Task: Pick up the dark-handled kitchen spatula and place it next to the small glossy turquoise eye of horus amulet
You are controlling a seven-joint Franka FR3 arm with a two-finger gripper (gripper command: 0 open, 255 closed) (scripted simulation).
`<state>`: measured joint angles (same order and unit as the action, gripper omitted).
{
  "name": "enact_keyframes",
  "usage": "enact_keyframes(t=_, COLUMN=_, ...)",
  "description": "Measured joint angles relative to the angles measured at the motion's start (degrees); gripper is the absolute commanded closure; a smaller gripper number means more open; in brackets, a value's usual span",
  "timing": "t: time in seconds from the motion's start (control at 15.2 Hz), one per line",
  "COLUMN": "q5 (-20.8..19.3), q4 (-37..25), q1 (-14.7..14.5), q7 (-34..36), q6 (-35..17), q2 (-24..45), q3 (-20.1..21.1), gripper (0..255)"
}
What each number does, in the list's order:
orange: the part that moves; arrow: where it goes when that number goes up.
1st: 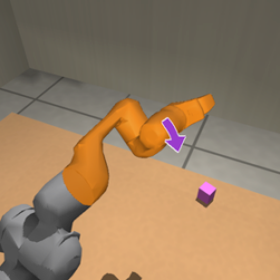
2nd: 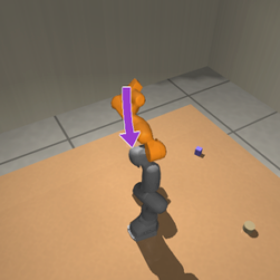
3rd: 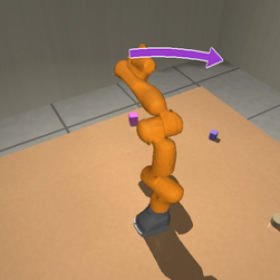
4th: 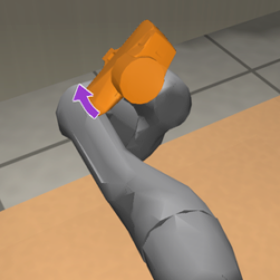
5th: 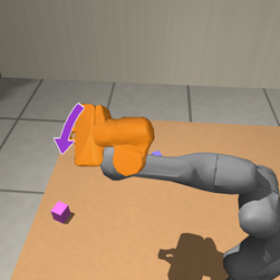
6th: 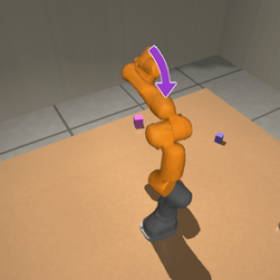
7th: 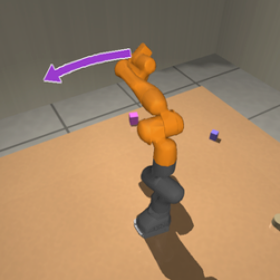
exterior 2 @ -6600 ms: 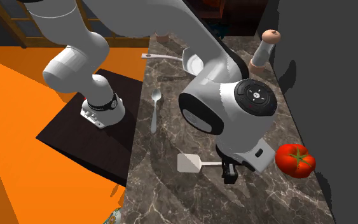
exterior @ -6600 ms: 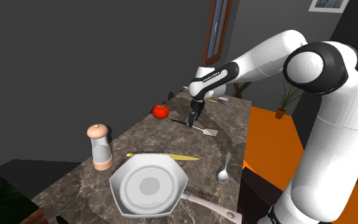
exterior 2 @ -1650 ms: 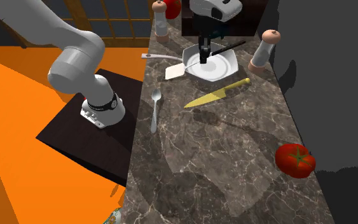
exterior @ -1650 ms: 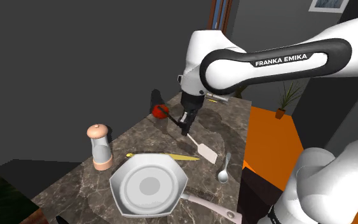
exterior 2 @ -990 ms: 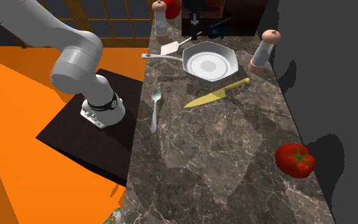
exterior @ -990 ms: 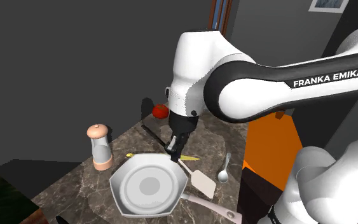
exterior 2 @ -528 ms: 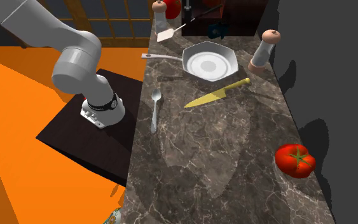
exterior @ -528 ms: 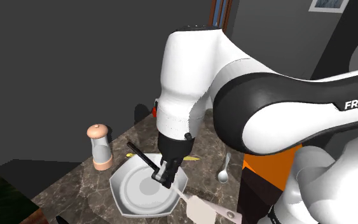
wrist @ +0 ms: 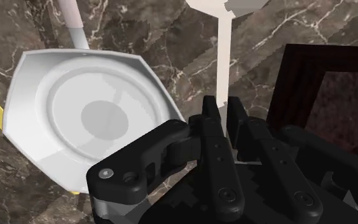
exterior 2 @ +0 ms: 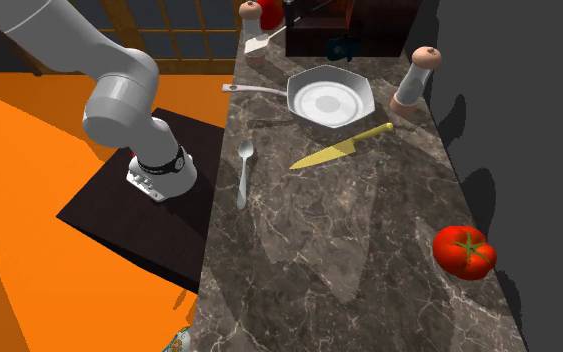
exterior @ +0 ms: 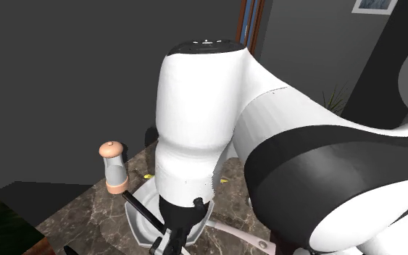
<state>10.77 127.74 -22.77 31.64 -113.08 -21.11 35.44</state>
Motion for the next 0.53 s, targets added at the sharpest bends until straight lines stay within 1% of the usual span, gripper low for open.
enact_keyframes(t=0.53, q5=-0.22, q4=4.57, q1=0.04, q7=0.89, q6=-6.38, q2=1.94, q3=1.6, gripper=255)
